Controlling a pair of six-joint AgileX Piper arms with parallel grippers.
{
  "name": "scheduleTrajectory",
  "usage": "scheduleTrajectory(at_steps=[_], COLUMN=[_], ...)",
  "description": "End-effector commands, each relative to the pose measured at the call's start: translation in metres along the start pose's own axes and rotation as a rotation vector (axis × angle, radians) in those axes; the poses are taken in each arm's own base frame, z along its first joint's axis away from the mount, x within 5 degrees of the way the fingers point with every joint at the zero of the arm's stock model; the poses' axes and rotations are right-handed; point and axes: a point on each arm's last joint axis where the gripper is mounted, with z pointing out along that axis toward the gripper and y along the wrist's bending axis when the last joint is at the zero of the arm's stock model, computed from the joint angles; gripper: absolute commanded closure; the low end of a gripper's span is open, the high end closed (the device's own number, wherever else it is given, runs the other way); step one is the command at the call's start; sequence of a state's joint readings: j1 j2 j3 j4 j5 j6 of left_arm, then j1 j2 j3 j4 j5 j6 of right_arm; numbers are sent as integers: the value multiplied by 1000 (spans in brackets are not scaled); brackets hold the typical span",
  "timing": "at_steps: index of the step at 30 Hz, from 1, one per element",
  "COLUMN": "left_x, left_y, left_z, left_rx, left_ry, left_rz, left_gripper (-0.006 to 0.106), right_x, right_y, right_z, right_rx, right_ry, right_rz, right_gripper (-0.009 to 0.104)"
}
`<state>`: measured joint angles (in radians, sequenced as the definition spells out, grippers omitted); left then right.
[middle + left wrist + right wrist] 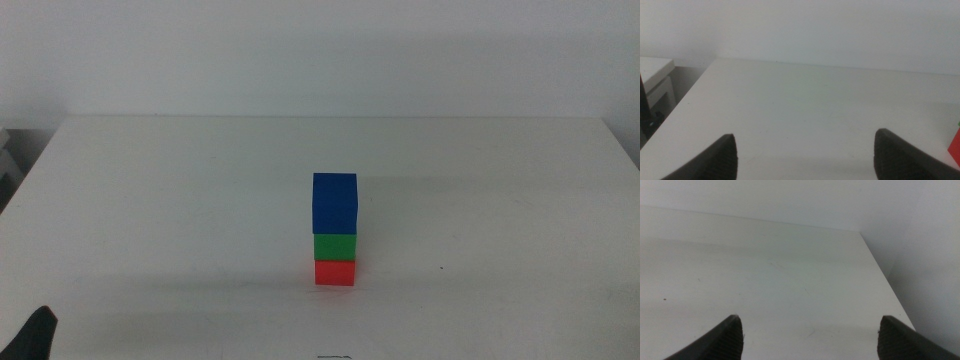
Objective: Stack red cubes first, then green, then blue cubes in a specific spot.
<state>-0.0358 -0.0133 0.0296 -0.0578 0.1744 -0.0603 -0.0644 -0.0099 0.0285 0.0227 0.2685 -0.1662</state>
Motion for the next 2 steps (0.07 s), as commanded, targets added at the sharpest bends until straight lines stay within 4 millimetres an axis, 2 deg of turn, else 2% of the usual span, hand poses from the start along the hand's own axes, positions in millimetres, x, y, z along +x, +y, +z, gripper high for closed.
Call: scheduleTrajectory(at_steps=[1,2], left_x=[-9,-9], left_y=[-1,-1], left_z=[-2,-2], left_rx=[11,11], left_ry=[-105,-105], left_rz=[-12,-12], left_gripper=[7,7], right_x=[-13,-13], right_y=[-2,-2], right_z=[-4,-4], right_rx=[25,25], right_ry=[-112,-112], right_rz=[-12,-12], right_gripper=[1,1])
